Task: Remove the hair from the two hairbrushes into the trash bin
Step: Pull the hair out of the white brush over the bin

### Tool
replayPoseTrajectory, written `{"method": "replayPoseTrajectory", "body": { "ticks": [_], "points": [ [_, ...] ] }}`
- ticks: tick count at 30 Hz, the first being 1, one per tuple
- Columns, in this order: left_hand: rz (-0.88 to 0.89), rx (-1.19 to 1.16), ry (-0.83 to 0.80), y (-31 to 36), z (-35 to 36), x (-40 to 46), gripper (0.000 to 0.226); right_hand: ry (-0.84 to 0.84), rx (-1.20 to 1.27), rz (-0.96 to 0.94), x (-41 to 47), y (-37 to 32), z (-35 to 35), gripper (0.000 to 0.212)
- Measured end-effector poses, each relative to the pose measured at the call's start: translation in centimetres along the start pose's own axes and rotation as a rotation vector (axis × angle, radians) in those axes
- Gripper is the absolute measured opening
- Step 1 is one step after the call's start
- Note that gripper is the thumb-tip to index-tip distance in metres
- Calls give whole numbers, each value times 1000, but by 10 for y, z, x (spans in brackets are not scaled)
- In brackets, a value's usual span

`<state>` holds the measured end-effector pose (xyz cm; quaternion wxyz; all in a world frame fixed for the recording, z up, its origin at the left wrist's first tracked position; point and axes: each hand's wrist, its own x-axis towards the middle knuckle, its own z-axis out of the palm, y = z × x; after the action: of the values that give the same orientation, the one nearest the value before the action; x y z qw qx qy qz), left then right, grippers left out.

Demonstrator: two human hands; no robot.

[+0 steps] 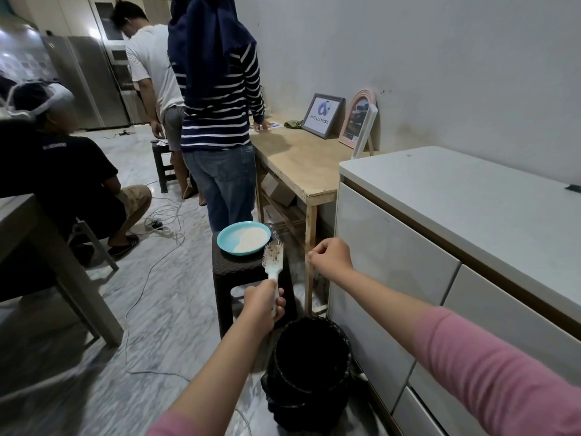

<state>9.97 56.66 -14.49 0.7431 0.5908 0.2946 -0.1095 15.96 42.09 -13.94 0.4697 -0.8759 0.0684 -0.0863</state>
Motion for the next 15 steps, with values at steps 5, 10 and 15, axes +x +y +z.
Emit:
{"method": "replayPoseTrajectory", "body": {
  "ticks": [5,10,15],
  "points": [
    [26,-28,49,3,-6,3,14,4,-7,23,2,7,-5,10],
    [54,-104,169,10,-28,20,18,76,-6,113,7,20,-19,8],
    [95,-87,280,16,-43,26,16,68,-18,189,12,38,-32,20]
  ]
}}
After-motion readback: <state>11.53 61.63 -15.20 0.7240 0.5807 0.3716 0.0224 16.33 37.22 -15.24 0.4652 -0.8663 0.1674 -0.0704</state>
